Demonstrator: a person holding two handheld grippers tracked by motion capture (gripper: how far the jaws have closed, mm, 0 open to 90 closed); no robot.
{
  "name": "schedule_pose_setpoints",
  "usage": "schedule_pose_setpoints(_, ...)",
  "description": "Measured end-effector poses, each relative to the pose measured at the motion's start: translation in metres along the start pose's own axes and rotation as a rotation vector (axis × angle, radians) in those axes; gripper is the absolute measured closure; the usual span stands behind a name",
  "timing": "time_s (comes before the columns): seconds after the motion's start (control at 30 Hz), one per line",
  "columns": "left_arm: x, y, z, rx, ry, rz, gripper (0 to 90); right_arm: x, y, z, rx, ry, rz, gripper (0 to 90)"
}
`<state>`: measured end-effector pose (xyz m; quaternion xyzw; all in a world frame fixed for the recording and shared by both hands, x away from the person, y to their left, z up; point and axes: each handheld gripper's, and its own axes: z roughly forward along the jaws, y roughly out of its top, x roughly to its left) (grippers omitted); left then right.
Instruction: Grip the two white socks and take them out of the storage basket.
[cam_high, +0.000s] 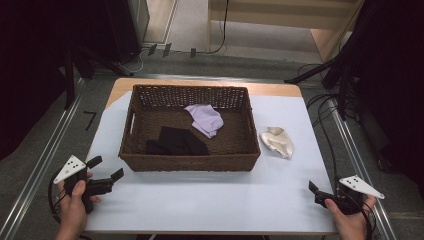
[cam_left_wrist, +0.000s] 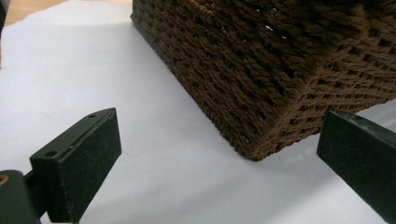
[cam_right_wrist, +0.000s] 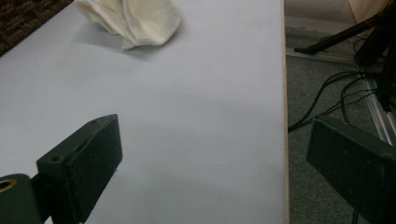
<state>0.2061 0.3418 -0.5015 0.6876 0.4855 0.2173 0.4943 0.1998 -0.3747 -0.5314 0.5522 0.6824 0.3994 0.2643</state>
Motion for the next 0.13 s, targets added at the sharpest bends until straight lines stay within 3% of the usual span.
schedule_pose_setpoints(0.13, 0.0008, 0.0007, 0.0019, 0.017, -0.006, -0.008, 0.8, -0.0011, 0.0002, 0.0001, 0.001, 0.0, 0.0, 3.6)
